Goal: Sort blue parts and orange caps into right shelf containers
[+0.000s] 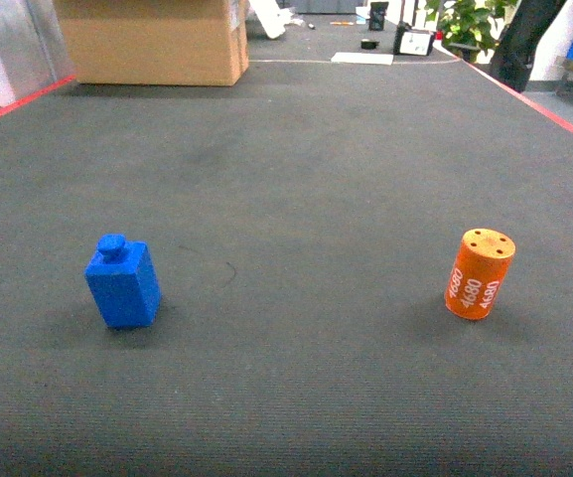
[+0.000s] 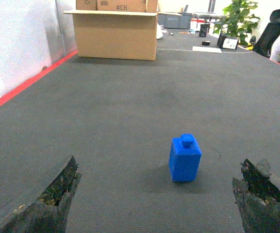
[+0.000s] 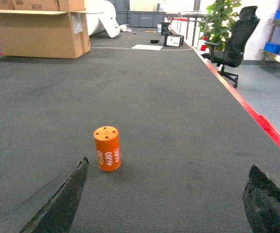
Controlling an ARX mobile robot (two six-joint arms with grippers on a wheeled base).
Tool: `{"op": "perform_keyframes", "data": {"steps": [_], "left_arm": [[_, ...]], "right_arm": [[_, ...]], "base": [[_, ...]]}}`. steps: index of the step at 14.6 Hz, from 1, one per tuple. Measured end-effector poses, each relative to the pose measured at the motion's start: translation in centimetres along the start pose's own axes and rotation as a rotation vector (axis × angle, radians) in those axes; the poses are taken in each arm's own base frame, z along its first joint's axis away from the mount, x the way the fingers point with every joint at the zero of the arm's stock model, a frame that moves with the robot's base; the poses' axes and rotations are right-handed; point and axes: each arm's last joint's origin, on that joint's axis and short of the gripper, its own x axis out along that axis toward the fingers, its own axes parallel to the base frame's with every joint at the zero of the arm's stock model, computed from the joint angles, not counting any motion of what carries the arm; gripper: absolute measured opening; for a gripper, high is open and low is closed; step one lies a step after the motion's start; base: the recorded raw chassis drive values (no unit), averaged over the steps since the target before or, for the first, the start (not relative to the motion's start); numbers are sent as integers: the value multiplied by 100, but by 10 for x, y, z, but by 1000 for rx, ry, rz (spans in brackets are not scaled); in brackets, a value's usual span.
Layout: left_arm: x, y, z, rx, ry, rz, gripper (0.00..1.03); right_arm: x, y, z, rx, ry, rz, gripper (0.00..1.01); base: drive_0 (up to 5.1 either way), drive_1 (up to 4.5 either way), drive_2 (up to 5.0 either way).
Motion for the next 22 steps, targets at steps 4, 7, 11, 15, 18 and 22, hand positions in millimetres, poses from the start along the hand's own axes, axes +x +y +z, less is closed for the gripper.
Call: {"op": "perform_keyframes", "data": {"steps": [4, 7, 11, 15, 18, 22], "left_arm": [[0, 0, 0, 0, 3, 0, 98], [0, 0, 0, 0, 3, 0, 98], [0, 0, 0, 0, 3, 0, 98], [0, 0, 0, 0, 3, 0, 98], [0, 0, 0, 0, 3, 0, 98], [0, 0, 0, 0, 3, 0, 98]], "right_arm": [[0, 0, 0, 0, 0, 0, 98], [0, 0, 0, 0, 0, 0, 98], [0, 0, 0, 0, 0, 0, 98], [0, 0, 0, 0, 0, 0, 98], [0, 0, 0, 0, 0, 0, 98], [0, 0, 0, 0, 0, 0, 98]], "base": [[0, 0, 0], [0, 0, 0], [0, 0, 0], [0, 0, 0], [0, 0, 0], [0, 0, 0]]}}
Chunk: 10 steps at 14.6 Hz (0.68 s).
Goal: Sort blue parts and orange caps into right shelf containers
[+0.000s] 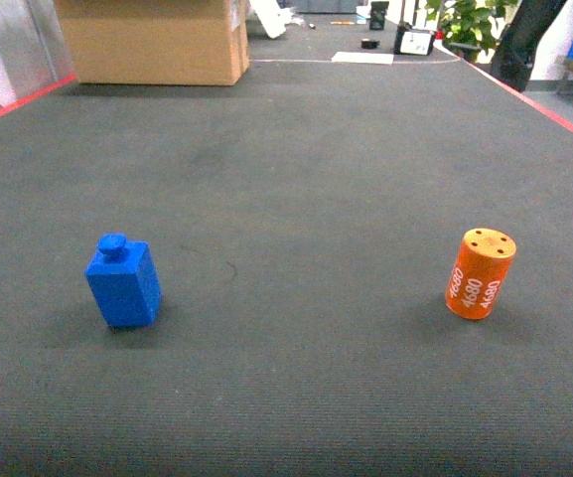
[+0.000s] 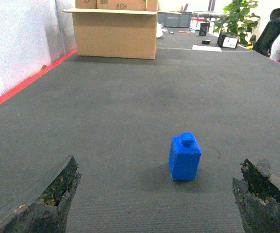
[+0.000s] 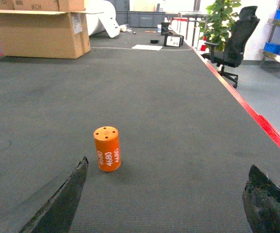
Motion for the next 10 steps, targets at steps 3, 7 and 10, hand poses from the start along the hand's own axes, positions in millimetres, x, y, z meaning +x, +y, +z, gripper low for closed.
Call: {"op": "perform_keyframes", "data": {"steps": [3, 7, 10], "left_arm": [[5, -6, -4, 17, 87, 130, 98], [17, -11, 1, 28, 88, 208, 98], [25, -13, 7, 23, 68, 209, 98]], "right_arm": [[4, 4, -5, 4, 136, -50, 98], [12, 10, -1, 11, 115, -28, 98], [18, 13, 5, 15, 92, -17, 98]], "base": [[0, 0, 0], [0, 0, 0], [0, 0, 0]]}}
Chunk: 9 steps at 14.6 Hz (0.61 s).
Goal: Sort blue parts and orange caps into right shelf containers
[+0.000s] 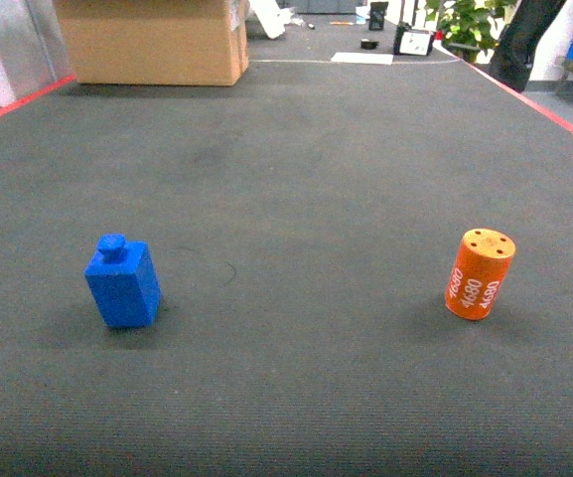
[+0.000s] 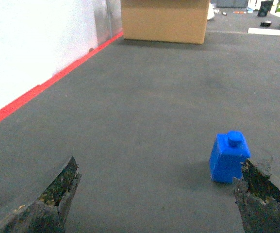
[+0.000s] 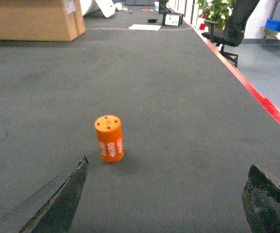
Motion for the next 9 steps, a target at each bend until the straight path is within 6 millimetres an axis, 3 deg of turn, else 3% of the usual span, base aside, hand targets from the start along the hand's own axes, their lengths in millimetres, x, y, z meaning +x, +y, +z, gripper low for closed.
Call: {"op": "perform_keyframes", "data": {"steps": [3, 5, 7, 9], "left_arm": [[13, -8, 15, -14, -41, -35, 98], [57, -32, 36, 3, -81, -121, 98], [107, -56, 30, 21, 15, -206, 98], [126, -65, 26, 13, 66, -225, 98]], "right_arm": [[15, 6, 10, 3, -25, 17, 98], [58, 17, 31, 10, -68, 20, 98], [105, 31, 30, -6, -13, 35, 98], [126, 38, 26, -22, 43, 39, 98]], "base": [[0, 0, 0], [0, 0, 0], [0, 0, 0], [0, 0, 0]]}}
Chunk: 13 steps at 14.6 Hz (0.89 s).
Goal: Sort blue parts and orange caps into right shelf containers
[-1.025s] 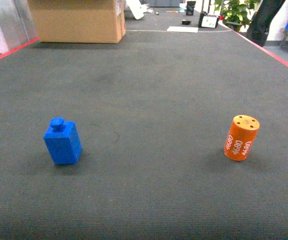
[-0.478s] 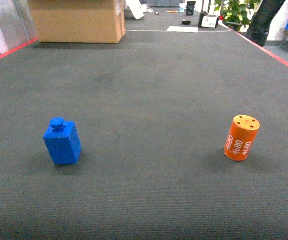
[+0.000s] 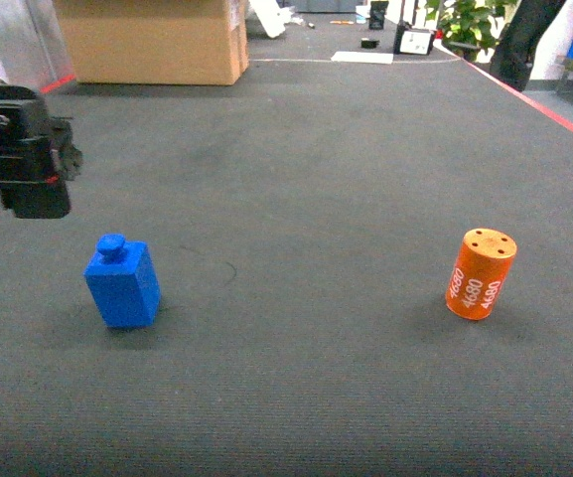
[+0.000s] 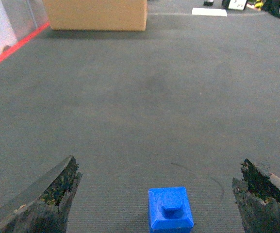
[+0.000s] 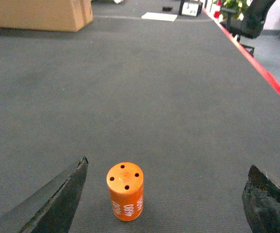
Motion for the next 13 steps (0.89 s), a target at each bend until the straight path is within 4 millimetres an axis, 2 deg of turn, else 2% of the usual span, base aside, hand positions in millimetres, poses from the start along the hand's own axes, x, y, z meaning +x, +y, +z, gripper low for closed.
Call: {"op": "perform_keyframes", "data": {"steps": [1, 3, 6, 9, 13], "left_arm": [[17, -2, -3, -14, 41, -17, 98], [38, -4, -10, -35, 87, -26, 98], [66, -10, -36, -47, 191, -61, 98], [73, -12, -61, -39, 258, -72, 98], [88, -13, -79, -35, 298, -68, 98]], "right_arm": [[18, 7, -3, -15, 43, 9, 98], [47, 14, -6, -33, 96, 11, 98], [90, 27, -31, 28, 210, 4, 98], [98, 28, -44, 36, 252, -2, 98], [109, 29, -68, 41, 318, -8, 98]], "base": [[0, 0, 0], [0, 0, 0], [0, 0, 0], [0, 0, 0], [0, 0, 0]]}}
